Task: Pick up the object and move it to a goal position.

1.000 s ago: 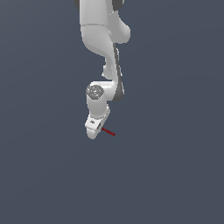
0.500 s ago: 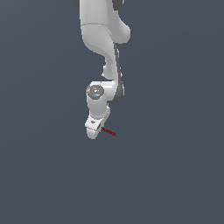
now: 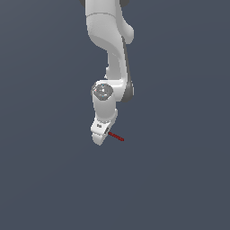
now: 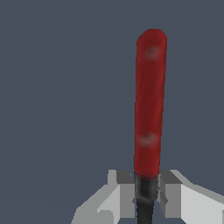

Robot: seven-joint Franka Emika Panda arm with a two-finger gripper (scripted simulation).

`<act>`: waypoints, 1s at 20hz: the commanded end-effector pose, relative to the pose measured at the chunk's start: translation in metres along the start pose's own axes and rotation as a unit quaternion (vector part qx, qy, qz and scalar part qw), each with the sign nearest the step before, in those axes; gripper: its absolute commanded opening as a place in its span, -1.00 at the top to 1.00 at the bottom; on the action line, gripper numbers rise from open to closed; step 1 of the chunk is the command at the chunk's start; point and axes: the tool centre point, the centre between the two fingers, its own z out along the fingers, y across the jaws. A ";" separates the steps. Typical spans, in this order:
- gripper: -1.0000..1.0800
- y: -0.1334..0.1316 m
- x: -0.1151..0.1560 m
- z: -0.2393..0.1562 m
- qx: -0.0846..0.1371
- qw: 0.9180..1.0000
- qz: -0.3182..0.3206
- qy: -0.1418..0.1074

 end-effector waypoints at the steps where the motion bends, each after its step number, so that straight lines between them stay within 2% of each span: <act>1: 1.00 0.006 0.014 -0.016 0.000 1.000 0.000 0.000; 12: 1.00 0.040 0.085 -0.093 0.001 1.000 0.000 0.001; 20: 1.00 0.061 0.125 -0.137 0.001 1.000 0.000 0.000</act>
